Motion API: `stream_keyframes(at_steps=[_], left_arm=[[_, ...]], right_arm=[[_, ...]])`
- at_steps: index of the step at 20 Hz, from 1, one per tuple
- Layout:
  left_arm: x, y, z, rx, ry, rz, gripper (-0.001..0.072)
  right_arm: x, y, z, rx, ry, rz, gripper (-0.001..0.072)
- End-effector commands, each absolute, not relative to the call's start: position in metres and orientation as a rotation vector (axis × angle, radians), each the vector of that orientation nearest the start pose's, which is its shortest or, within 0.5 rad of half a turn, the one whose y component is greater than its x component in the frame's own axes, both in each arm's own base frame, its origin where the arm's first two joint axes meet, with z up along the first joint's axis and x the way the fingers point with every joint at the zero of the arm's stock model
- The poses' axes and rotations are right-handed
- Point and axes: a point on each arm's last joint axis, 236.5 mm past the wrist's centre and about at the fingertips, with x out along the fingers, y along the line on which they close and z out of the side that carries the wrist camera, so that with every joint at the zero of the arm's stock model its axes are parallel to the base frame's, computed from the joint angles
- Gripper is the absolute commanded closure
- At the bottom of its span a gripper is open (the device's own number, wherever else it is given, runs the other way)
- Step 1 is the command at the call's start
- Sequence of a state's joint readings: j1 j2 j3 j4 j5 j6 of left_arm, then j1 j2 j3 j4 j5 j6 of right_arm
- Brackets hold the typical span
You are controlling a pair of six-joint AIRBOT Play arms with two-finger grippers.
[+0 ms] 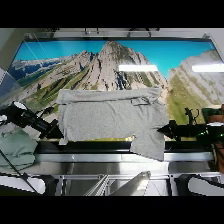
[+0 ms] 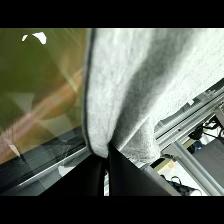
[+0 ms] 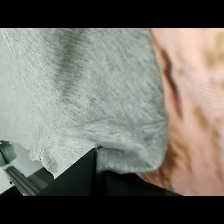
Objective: Fold the shirts.
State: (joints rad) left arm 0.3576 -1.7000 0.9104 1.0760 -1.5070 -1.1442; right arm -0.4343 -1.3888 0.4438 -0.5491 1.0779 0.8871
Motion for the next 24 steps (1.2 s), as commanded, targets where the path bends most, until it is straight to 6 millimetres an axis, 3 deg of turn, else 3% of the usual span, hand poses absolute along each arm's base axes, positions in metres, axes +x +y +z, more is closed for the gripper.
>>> stream_keyframes(at_steps=[1, 3, 6, 8, 12, 14, 17, 21, 24], left_arm=[[0.239, -0.029, -0.14, -0.673, 1.918, -0.412, 0.0705], [0.24, -0.032, -0.137, -0.69, 1.918, -0.427, 0.0693], [0.239, -0.038, -0.114, -0.703, 1.936, -0.52, 0.0689], [0.242, -0.033, -0.099, -0.685, 1.918, -0.532, 0.0689], [0.231, -0.013, -0.08, -0.761, 1.855, -0.464, 0.0688], [0.212, -0.001, -0.082, -0.813, 1.862, -0.413, 0.0689], [0.186, 0.013, -0.088, -0.864, 1.922, -0.306, 0.0689], [0.211, 0.022, -0.067, -0.854, 1.829, -0.293, 0.0688], [0.25, 0.012, -0.032, -0.822, 1.721, -0.393, 0.0688]], right_arm=[[0.257, 0.079, -0.123, 1.025, 1.378, 0.337, 0.0696], [0.252, 0.089, -0.112, 1.059, 1.396, 0.398, 0.0695], [0.242, 0.11, -0.076, 1.134, 1.399, 0.557, 0.0696], [0.239, 0.11, -0.067, 1.1, 1.397, 0.565, 0.0696], [0.217, 0.077, -0.082, 0.996, 1.494, 0.373, 0.0696], [0.205, 0.061, -0.09, 0.961, 1.542, 0.278, 0.0696], [0.197, 0.051, -0.094, 0.941, 1.573, 0.21, 0.0696], [0.21, 0.056, -0.08, 0.971, 1.502, 0.227, 0.0696], [0.254, 0.087, -0.027, 1.135, 1.256, 0.455, 0.0695]])
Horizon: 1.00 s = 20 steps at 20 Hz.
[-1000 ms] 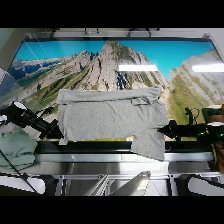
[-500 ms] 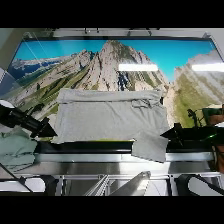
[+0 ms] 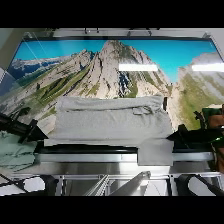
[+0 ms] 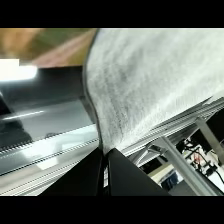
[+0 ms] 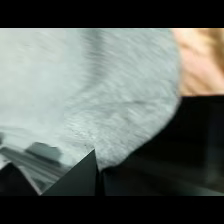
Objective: Fold the shirts.
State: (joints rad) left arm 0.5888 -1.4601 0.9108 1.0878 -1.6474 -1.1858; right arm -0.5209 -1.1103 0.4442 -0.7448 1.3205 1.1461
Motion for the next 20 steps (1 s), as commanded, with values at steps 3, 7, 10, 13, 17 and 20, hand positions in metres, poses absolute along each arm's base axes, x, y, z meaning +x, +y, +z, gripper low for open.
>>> stream_keyframes(at_steps=[3, 7, 10, 13, 17, 20], left_arm=[[0.287, 0.008, -0.016, -0.676, 1.645, -0.422, 0.0687], [0.34, 0.004, -0.011, -0.577, 1.59, -0.455, 0.0686], [0.373, 0.004, -0.027, -0.58, 1.609, -0.454, 0.0687], [0.399, 0.003, -0.06, -0.582, 1.646, -0.468, 0.0689], [0.437, -0.001, -0.096, -0.556, 1.647, -0.479, 0.0698], [0.46, -0.003, -0.093, -0.503, 1.616, -0.508, 0.0695]], right_arm=[[0.307, 0.086, 0.028, 1.261, 0.954, 0.571, 0.0695], [0.361, 0.069, 0.04, 1.293, 0.868, 0.574, 0.0695], [0.407, 0.065, 0.026, 1.272, 0.856, 0.555, 0.0695], [0.442, 0.071, -0.009, 1.232, 0.899, 0.54, 0.0695], [0.464, 0.08, -0.057, 1.217, 0.962, 0.521, 0.0695], [0.46, 0.071, -0.068, 1.179, 0.981, 0.514, 0.0694]])
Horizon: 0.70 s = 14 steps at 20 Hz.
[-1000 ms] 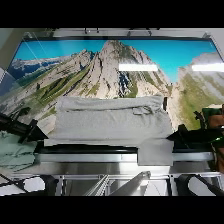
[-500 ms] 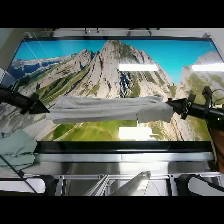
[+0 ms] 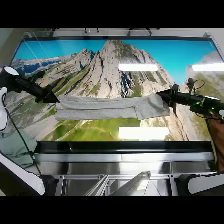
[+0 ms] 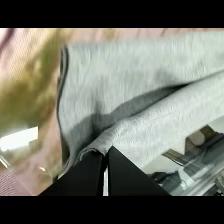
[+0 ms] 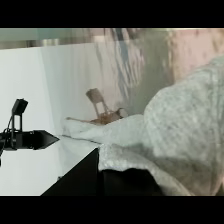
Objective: Fold the shirts.
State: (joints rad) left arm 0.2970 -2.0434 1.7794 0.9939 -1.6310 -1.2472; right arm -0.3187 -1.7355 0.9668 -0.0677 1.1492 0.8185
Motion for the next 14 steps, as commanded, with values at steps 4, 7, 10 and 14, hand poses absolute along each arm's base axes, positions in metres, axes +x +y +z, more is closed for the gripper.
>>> stream_keyframes(at_steps=[4, 7, 10, 14], left_arm=[[0.483, 0.004, -0.063, -0.451, 1.535, -0.512, 0.0219], [0.484, 0.009, -0.045, -0.455, 1.502, -0.482, -0.0007], [0.468, 0.009, -0.04, -0.497, 1.552, -0.468, 0.0077], [0.458, -0.011, -0.042, -0.52, 1.6, -0.507, 0.0709]], right_arm=[[0.44, 0.042, -0.05, 1.067, 1.008, 0.562, 0.0137], [0.436, 0.007, -0.044, 0.97, 1.008, 0.538, 0.0114], [0.411, -0.011, -0.078, 0.83, 1.161, 0.469, 0.0113], [0.399, 0.012, -0.105, 0.747, 1.276, 0.492, 0.0113]])
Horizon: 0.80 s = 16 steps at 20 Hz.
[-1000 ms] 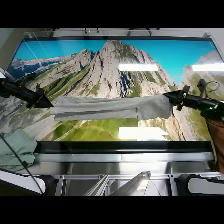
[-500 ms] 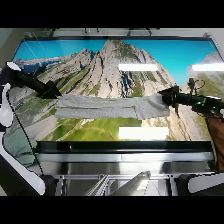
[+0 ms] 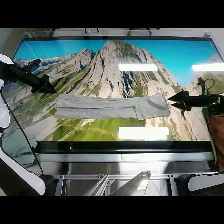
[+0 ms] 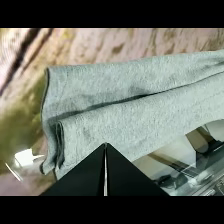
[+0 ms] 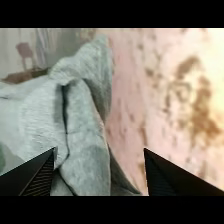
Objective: Fold the shirts.
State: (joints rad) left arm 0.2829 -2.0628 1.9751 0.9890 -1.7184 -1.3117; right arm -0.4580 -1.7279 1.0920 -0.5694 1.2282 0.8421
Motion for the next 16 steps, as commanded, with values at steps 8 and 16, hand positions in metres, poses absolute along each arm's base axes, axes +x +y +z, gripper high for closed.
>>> stream_keyframes(at_steps=[8, 16], left_arm=[[0.463, -0.138, 0.001, -0.555, 1.521, -0.832, 0.0709], [0.435, -0.258, -0.067, -0.105, 1.589, -0.755, 0.0709]], right_arm=[[0.397, 0.076, -0.104, 0.745, 1.327, 0.622, 0.0694], [0.397, 0.083, 0.01, 0.878, 1.16, 0.858, 0.0694]])
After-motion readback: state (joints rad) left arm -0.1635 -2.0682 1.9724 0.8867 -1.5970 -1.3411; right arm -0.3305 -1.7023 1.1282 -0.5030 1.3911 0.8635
